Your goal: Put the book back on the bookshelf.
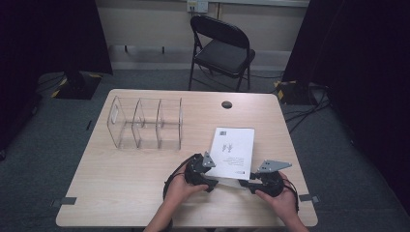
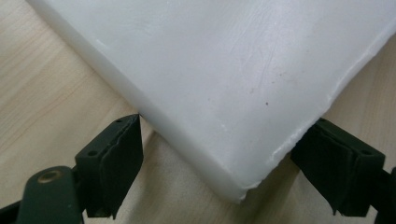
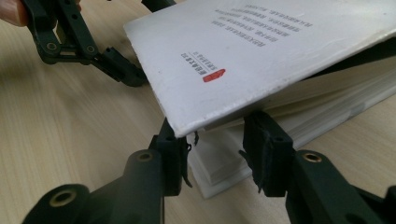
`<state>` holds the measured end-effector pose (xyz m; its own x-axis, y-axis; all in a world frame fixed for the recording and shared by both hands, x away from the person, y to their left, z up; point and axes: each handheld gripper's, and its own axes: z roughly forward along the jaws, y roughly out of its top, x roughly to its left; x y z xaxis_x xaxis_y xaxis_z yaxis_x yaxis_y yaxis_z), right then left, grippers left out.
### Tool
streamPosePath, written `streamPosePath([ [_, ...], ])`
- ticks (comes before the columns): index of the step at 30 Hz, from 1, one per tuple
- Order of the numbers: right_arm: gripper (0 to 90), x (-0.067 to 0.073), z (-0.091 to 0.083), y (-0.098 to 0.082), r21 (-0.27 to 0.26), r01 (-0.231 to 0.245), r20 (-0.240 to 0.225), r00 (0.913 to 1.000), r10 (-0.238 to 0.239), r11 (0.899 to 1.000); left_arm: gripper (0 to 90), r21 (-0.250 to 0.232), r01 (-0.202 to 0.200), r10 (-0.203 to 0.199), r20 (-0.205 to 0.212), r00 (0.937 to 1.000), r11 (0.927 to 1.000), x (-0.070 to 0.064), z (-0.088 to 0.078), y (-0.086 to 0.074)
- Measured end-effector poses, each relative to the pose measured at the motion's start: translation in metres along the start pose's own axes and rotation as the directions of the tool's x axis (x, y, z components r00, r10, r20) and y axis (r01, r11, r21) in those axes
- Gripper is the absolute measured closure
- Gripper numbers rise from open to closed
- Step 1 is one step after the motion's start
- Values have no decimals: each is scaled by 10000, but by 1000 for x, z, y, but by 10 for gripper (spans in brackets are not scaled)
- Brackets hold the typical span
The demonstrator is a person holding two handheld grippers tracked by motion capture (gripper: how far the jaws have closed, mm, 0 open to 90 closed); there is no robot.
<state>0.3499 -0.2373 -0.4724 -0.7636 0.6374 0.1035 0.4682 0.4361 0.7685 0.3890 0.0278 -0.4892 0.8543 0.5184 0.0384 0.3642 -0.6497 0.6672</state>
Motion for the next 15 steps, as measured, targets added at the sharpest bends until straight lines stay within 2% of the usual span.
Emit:
streamPosePath([
  [1,613,0,1,0,-63,-4,-15,10000,4,10000,168,32,-212,212,-222,9995,9998,0,-2,0],
  [2,614,0,1,0,-47,28,12,10000,-28,10000,188,-154,-259,254,-364,9990,9995,0,-4,0],
  [5,615,0,1,1,-99,19,-20,10000,-20,9999,166,-363,-451,441,-292,9986,9983,0,-14,2],
  [7,616,0,1,2,-55,10,-31,10000,-11,10000,157,-673,-694,670,-369,9971,9953,-2,-20,6],
  [10,616,0,0,2,-18,28,-19,10000,-28,10000,162,-953,-1349,1318,-375,9906,9863,-7,-28,16],
  [13,616,0,0,3,-70,-8,-19,10000,8,10000,165,-759,-1771,1749,-342,9840,9813,-11,-24,25],
  [15,616,0,0,4,-70,2,-68,10000,-3,10000,161,-666,-1880,1852,-462,9816,9799,-13,-19,29],
])
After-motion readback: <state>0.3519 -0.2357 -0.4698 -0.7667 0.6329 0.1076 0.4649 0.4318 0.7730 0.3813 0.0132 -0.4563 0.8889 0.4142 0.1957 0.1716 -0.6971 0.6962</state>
